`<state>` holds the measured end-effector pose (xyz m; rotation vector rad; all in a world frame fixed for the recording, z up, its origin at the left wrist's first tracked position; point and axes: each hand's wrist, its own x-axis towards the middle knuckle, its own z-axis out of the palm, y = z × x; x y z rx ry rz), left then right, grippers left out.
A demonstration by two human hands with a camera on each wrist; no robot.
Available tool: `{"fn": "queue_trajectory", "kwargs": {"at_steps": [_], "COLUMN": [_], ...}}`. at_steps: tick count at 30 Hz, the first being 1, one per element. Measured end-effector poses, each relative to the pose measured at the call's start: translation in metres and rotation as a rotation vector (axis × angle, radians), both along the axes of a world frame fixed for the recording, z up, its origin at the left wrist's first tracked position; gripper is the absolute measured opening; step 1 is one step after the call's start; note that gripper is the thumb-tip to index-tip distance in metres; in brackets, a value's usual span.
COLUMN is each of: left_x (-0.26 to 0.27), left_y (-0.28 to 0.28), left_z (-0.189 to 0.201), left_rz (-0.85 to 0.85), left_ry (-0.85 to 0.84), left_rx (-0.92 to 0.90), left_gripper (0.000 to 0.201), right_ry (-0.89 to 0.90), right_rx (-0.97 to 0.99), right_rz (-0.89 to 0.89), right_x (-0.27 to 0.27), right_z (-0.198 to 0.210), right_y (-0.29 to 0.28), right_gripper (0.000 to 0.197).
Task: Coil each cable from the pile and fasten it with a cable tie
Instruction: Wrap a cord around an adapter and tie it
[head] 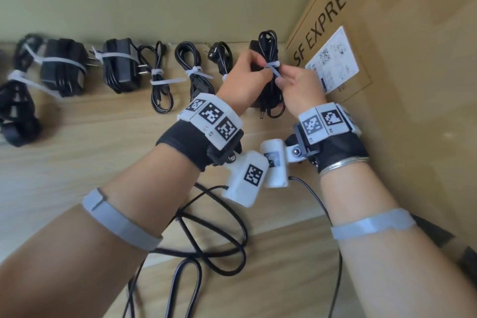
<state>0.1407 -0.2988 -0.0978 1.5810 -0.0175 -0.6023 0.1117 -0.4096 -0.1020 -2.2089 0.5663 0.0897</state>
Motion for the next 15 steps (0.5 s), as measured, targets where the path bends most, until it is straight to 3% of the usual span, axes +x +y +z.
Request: {"fn": "queue_trajectory", "kwargs": {"at_steps": [10, 15], "left_x": [0.010, 0.008], "left_y": [0.003, 0.012], "left_z": [-0.008, 0.001], "left_rz": [-0.096, -0.090], "left_ry": [-0.007, -0.056], "left_rx": [-0.034, 0.011], "left_gripper": [0.016, 0.035], "right_ry": [0.026, 0.046], "right_rx": [-0.031, -0.044], "right_rz": [0.007, 0.019], "right_x": [0.013, 0.015], "right_z": [-0.013, -0.014], "right_y": [0.004, 0.001], "right_gripper": [0.035, 0.036]}}
